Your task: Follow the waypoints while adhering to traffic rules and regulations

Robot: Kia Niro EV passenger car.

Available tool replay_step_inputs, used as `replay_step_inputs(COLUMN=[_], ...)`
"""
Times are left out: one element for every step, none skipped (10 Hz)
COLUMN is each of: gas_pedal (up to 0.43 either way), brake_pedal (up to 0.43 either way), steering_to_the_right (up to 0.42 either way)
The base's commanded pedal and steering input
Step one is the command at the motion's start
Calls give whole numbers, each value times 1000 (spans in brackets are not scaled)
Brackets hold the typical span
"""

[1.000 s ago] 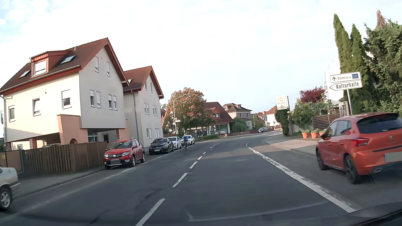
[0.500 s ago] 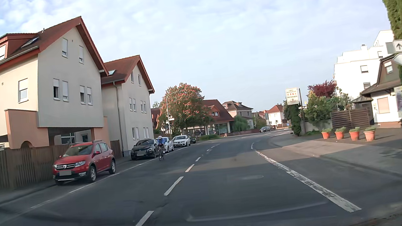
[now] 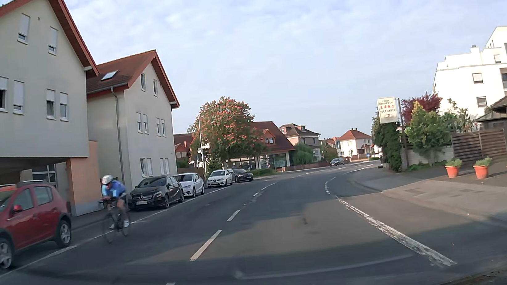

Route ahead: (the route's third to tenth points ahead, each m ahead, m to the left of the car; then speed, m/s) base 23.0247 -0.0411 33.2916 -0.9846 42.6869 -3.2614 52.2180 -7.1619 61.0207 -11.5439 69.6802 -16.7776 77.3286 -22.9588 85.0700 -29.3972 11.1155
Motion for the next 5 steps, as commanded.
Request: replay_step_inputs(gas_pedal=[47, 47, 47, 39, 28], brake_pedal=[0, 0, 0, 0, 0], steering_to_the_right=[7, 8, 10, 13, 13])
